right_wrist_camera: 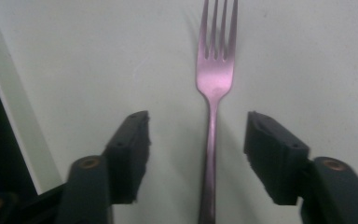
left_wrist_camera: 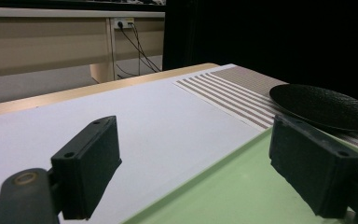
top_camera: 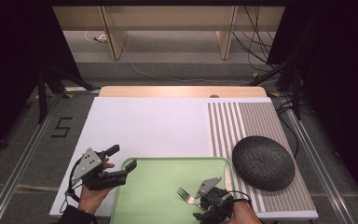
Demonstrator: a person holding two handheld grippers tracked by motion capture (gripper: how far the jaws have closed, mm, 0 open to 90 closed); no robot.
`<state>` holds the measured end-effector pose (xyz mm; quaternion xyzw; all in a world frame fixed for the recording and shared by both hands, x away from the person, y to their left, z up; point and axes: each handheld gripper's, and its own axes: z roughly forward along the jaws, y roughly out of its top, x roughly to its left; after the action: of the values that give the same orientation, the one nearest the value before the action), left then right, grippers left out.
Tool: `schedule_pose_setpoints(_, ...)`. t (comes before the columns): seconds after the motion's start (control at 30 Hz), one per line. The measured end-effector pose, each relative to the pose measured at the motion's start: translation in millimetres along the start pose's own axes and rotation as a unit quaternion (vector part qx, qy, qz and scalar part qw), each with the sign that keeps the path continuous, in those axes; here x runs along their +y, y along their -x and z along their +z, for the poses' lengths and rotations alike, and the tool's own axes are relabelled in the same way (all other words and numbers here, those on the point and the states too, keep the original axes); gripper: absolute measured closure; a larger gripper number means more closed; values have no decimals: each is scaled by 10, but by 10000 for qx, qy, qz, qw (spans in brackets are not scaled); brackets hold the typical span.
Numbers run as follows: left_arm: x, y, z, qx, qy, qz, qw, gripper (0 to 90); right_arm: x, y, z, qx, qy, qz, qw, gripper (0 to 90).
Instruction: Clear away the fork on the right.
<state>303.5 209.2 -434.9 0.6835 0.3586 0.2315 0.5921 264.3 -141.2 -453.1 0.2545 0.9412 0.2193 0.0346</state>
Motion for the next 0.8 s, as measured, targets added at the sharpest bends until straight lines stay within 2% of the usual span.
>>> schedule_pose_setpoints(0.13, -1, -2, 1, 3, -2, -7, 10000, 157, 1, -7, -4, 21, 213, -35, 9998, 562)
schedule_pose_setpoints(0.23, -1, -1, 1, 1, -6, -1, 10000, 157, -3, -12, 1, 63, 251, -92, 9996, 683)
schedule_pose_setpoints(0.33, 0, -2, 0, 3, 4, -8, 10000, 157, -8, -31, 3, 82, 276, -201, 9994, 735)
schedule_pose_setpoints(0.4, -1, -2, 1, 4, 3, -10, 10000, 157, -13, -48, 16, -3, 321, -284, 9991, 781)
schedule_pose_setpoints(0.53, -1, -2, 2, -2, -3, -9, 10000, 157, -14, -67, 24, -16, 227, -327, 9992, 883)
schedule_pose_setpoints(0.63, -1, -1, 1, -4, 0, -4, 10000, 157, -20, -70, 25, -49, 204, -469, 9987, 900)
schedule_pose_setpoints(0.8, -1, -2, 2, -1, 0, -12, 10000, 157, -19, -86, 59, -118, 68, -499, 9987, 900)
